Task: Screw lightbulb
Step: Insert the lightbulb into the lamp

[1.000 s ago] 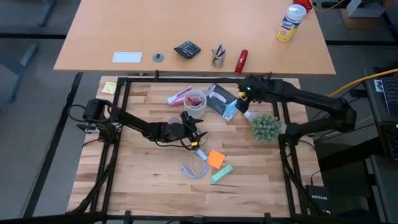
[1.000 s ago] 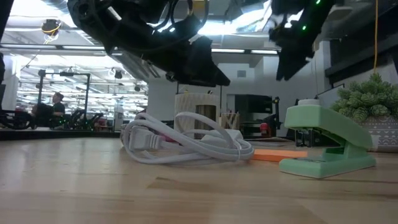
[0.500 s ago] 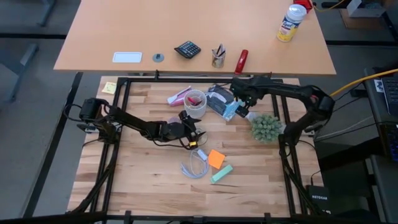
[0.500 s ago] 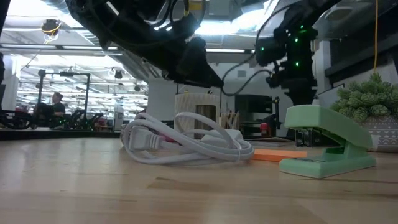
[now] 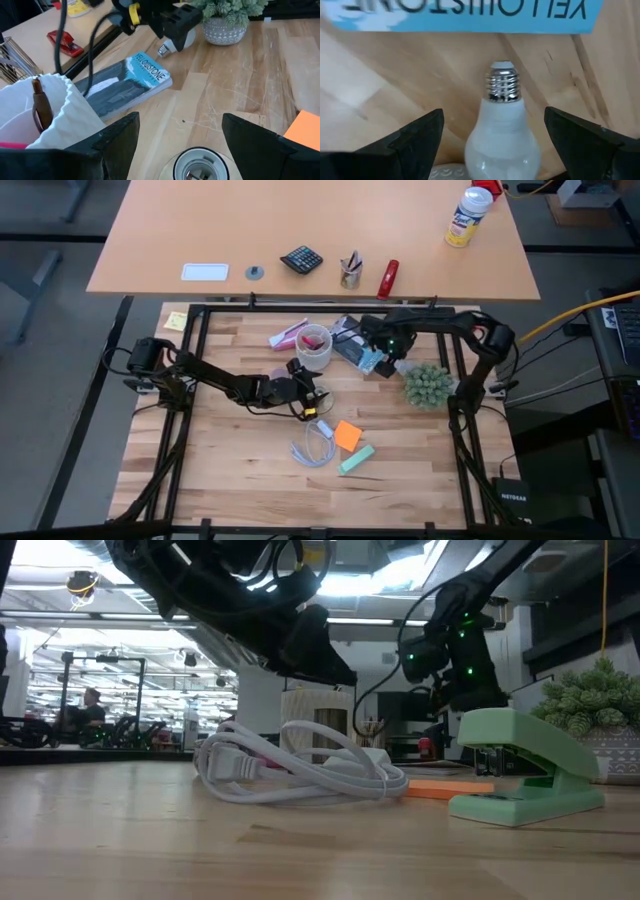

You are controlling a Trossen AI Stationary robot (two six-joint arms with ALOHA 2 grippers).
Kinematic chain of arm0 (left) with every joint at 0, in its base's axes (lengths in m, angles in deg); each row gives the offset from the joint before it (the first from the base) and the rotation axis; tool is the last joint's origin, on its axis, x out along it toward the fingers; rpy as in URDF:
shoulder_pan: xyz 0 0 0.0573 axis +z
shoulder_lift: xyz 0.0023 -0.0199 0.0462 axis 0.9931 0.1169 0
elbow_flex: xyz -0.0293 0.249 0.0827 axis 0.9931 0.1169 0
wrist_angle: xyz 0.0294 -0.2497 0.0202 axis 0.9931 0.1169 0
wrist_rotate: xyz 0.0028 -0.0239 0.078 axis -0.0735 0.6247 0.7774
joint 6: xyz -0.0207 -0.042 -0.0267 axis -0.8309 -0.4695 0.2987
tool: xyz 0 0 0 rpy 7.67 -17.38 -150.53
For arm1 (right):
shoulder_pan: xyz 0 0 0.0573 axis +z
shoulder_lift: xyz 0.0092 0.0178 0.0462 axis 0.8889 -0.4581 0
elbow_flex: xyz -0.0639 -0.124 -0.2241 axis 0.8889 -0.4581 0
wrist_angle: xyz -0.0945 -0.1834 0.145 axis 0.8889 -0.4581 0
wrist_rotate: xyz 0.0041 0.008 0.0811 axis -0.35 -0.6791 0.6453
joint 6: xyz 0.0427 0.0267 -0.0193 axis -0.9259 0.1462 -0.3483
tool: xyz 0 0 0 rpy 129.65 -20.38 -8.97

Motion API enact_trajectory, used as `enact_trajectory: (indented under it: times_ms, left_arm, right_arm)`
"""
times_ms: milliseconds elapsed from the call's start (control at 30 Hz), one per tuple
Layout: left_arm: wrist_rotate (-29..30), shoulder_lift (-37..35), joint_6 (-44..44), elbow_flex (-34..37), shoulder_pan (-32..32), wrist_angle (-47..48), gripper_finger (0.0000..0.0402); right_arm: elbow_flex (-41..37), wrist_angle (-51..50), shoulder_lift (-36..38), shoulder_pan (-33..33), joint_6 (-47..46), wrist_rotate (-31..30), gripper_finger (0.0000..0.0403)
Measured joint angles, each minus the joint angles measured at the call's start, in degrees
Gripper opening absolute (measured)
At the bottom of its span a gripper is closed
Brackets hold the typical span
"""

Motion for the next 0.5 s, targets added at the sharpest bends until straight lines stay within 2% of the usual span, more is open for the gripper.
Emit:
enact_trajectory:
  times_ms: [267, 367, 500]
  left_arm:
    - [0.0, 0.0, 0.0, 0.0, 0.0, 0.0, 0.0274]
    - [0.0, 0.0, 0.0, 0.0, 0.0, 0.2, 0.0274]
    - [0.0, 0.0, -0.4, 0.0, 0.0, 0.2, 0.0274]
  right_arm:
    - [0.0, -0.1, -3.6, 0.0, 0.1, -1.9, 0.0345]
    - [-0.2, 0.0, -4.6, 0.0, 0.1, -1.9, 0.0321]
    - [-0.7, -0.2, -5.4, 0.0, 0.1, -1.9, 0.0268]
